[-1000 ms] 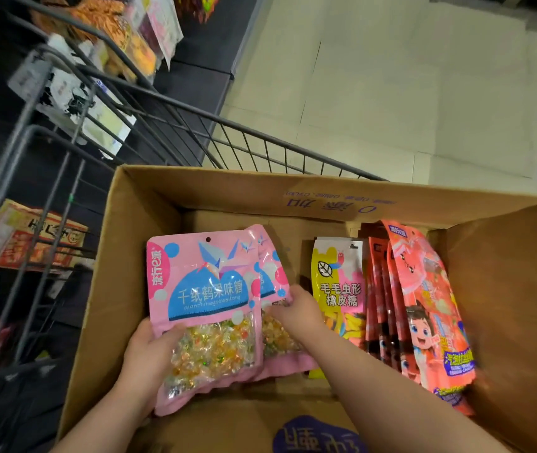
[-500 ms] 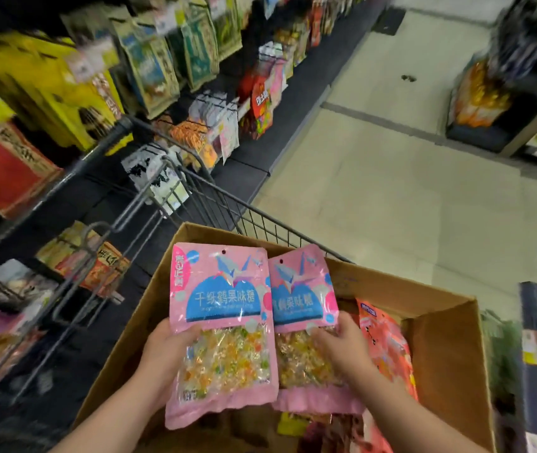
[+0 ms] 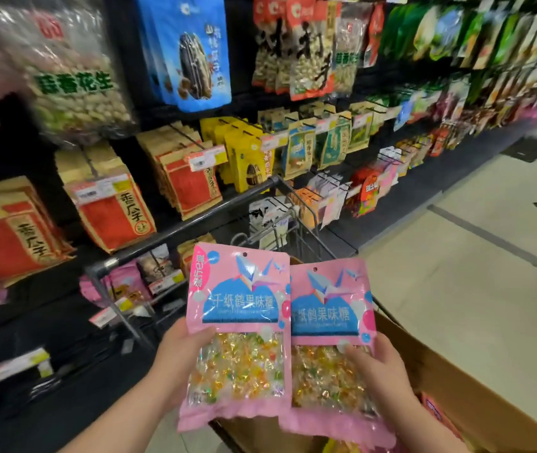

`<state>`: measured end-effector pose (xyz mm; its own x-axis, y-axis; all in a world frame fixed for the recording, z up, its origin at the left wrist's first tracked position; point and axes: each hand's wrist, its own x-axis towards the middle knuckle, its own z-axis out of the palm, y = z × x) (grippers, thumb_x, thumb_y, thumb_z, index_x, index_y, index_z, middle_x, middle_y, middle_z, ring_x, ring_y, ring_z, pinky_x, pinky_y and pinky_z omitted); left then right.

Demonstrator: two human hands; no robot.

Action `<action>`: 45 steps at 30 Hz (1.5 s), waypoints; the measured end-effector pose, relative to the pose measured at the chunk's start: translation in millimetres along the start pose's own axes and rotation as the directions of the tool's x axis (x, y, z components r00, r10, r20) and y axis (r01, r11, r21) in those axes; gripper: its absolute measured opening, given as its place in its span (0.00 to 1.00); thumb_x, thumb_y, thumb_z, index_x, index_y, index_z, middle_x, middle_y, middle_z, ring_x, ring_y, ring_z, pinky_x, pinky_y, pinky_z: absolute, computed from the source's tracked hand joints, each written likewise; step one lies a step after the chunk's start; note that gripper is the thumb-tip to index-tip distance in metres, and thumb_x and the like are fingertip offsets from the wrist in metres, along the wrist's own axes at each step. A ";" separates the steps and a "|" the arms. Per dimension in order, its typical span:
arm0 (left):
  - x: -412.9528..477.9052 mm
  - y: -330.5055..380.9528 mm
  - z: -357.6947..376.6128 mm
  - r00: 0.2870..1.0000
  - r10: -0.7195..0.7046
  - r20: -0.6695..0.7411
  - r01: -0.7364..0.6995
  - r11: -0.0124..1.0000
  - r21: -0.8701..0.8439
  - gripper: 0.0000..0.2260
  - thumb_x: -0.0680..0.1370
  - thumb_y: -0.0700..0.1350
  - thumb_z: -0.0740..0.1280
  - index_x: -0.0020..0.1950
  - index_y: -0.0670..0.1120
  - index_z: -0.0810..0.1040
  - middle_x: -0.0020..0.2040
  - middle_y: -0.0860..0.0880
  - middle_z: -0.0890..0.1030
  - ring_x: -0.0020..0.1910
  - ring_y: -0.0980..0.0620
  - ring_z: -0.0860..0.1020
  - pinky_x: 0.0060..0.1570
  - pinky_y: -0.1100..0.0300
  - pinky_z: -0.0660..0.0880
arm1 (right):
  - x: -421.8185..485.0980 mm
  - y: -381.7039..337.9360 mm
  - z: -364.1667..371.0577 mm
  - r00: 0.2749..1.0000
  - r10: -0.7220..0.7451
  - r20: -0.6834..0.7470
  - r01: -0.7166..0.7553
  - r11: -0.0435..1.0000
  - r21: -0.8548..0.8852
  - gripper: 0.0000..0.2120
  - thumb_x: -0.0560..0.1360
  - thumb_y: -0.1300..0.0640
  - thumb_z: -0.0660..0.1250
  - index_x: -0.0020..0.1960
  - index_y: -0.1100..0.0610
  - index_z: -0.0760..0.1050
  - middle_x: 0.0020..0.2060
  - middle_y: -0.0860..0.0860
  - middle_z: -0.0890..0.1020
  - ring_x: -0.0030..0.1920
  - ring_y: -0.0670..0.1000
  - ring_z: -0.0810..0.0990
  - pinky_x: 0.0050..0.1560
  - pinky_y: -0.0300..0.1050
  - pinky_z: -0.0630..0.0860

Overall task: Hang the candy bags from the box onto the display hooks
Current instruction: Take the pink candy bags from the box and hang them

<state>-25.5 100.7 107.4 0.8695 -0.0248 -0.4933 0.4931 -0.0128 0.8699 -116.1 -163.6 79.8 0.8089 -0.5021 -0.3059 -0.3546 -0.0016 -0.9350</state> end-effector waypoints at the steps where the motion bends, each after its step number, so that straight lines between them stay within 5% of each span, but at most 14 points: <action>1: -3.9 2.0 -10.2 0.999 0.023 -0.029 -0.023 1.000 -0.018 0.07 0.78 0.37 0.66 0.52 0.45 0.80 0.45 0.44 0.86 0.46 0.41 0.84 0.48 0.44 0.79 | -0.9 -6.2 7.3 1.000 -0.010 0.020 0.010 1.000 0.010 0.12 0.71 0.59 0.73 0.53 0.53 0.74 0.48 0.52 0.83 0.48 0.54 0.83 0.50 0.55 0.80; 6: -24.8 10.2 -72.7 0.988 0.063 -0.141 -0.078 0.991 -0.105 0.09 0.77 0.36 0.66 0.50 0.47 0.82 0.46 0.45 0.86 0.50 0.40 0.82 0.57 0.39 0.76 | -10.2 -35.4 59.9 0.993 -0.041 0.112 0.035 0.998 0.049 0.14 0.68 0.59 0.75 0.52 0.52 0.76 0.47 0.55 0.85 0.48 0.58 0.84 0.53 0.64 0.79; 11: -57.8 19.2 -166.8 0.950 0.141 -0.280 -0.193 0.966 -0.171 0.09 0.76 0.33 0.67 0.45 0.47 0.81 0.43 0.46 0.85 0.45 0.46 0.81 0.47 0.52 0.76 | -42.3 -61.1 148.1 0.959 -0.085 0.271 0.063 0.994 0.092 0.15 0.67 0.60 0.76 0.52 0.55 0.77 0.45 0.55 0.86 0.48 0.60 0.84 0.54 0.66 0.78; 15: -94.0 10.4 -263.0 0.905 0.169 -0.391 -0.256 0.950 -0.181 0.07 0.70 0.37 0.71 0.45 0.46 0.83 0.37 0.51 0.86 0.44 0.46 0.81 0.45 0.54 0.75 | -89.2 -66.1 239.9 0.896 -0.132 0.425 0.098 0.990 0.100 0.29 0.56 0.52 0.81 0.54 0.59 0.78 0.45 0.57 0.86 0.46 0.60 0.85 0.53 0.62 0.79; 19: -123.2 -17.4 -362.8 0.867 0.138 -0.479 -0.284 0.927 -0.247 0.17 0.61 0.40 0.69 0.49 0.43 0.83 0.43 0.43 0.86 0.47 0.39 0.83 0.55 0.45 0.76 | -139.8 -62.5 333.6 0.841 -0.140 0.522 0.110 0.990 0.088 0.20 0.62 0.60 0.77 0.53 0.61 0.78 0.44 0.57 0.86 0.45 0.59 0.84 0.49 0.55 0.79; 22: -140.1 -38.2 -425.7 0.822 0.104 -0.559 -0.306 0.910 -0.281 0.13 0.69 0.34 0.71 0.52 0.40 0.82 0.45 0.40 0.86 0.48 0.39 0.82 0.58 0.43 0.75 | -172.5 -57.6 388.6 0.813 -0.182 0.552 0.161 0.983 0.088 0.22 0.59 0.58 0.78 0.51 0.61 0.79 0.44 0.58 0.86 0.46 0.59 0.84 0.48 0.54 0.80; 25: -150.9 -52.0 -472.9 0.766 0.108 -0.634 -0.334 0.909 -0.249 0.10 0.74 0.30 0.66 0.53 0.38 0.81 0.44 0.41 0.85 0.44 0.41 0.82 0.54 0.45 0.76 | -198.3 -59.9 426.3 0.787 -0.182 0.589 0.157 0.983 0.094 0.13 0.68 0.66 0.74 0.52 0.60 0.79 0.42 0.54 0.86 0.41 0.52 0.85 0.40 0.45 0.80; 28: -153.1 -57.5 -500.0 0.748 0.090 -0.657 -0.325 0.913 -0.246 0.08 0.74 0.31 0.66 0.50 0.38 0.82 0.42 0.40 0.85 0.45 0.38 0.82 0.55 0.41 0.76 | -213.8 -71.2 450.4 0.764 -0.187 0.618 0.165 0.982 0.094 0.10 0.72 0.63 0.71 0.53 0.56 0.77 0.46 0.52 0.84 0.44 0.47 0.82 0.36 0.39 0.75; 31: -147.8 -62.2 -515.3 0.753 0.063 -0.655 -0.311 0.911 -0.271 0.08 0.74 0.33 0.67 0.50 0.41 0.82 0.47 0.37 0.85 0.50 0.34 0.82 0.59 0.35 0.73 | -217.1 -81.5 467.9 0.742 -0.173 0.647 0.161 0.984 0.078 0.09 0.74 0.63 0.68 0.53 0.55 0.73 0.49 0.54 0.83 0.50 0.52 0.81 0.47 0.49 0.77; 33: -147.9 -61.7 -517.3 0.753 0.064 -0.655 -0.312 0.911 -0.270 0.08 0.74 0.33 0.67 0.50 0.40 0.82 0.46 0.38 0.85 0.49 0.35 0.82 0.58 0.36 0.74 | -213.8 -87.9 480.4 0.743 -0.152 0.652 0.139 0.988 0.073 0.09 0.75 0.63 0.68 0.53 0.56 0.73 0.49 0.56 0.83 0.52 0.57 0.82 0.57 0.58 0.77; 37: -143.5 -60.8 -522.7 0.746 0.076 -0.662 -0.335 0.902 -0.273 0.09 0.74 0.33 0.66 0.50 0.40 0.82 0.43 0.41 0.86 0.47 0.39 0.83 0.49 0.47 0.77 | -201.8 -94.6 507.9 0.769 -0.125 0.626 0.127 0.991 0.043 0.12 0.74 0.60 0.69 0.57 0.57 0.73 0.50 0.56 0.83 0.51 0.56 0.83 0.53 0.56 0.79; 45: -118.4 -55.5 -530.3 0.716 0.029 -0.698 -0.295 0.918 -0.265 0.07 0.74 0.37 0.69 0.50 0.44 0.83 0.47 0.44 0.86 0.52 0.41 0.81 0.60 0.40 0.73 | -178.8 -105.9 543.3 0.764 -0.095 0.638 0.109 0.994 0.018 0.18 0.75 0.59 0.68 0.62 0.60 0.70 0.56 0.58 0.80 0.58 0.59 0.79 0.61 0.62 0.75</action>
<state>-141.1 634.5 117.0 0.6560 0.6793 -0.3289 0.2034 0.2606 0.9438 31.6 396.2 136.1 0.9511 0.1678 -0.2593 -0.2560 -0.0411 -0.9658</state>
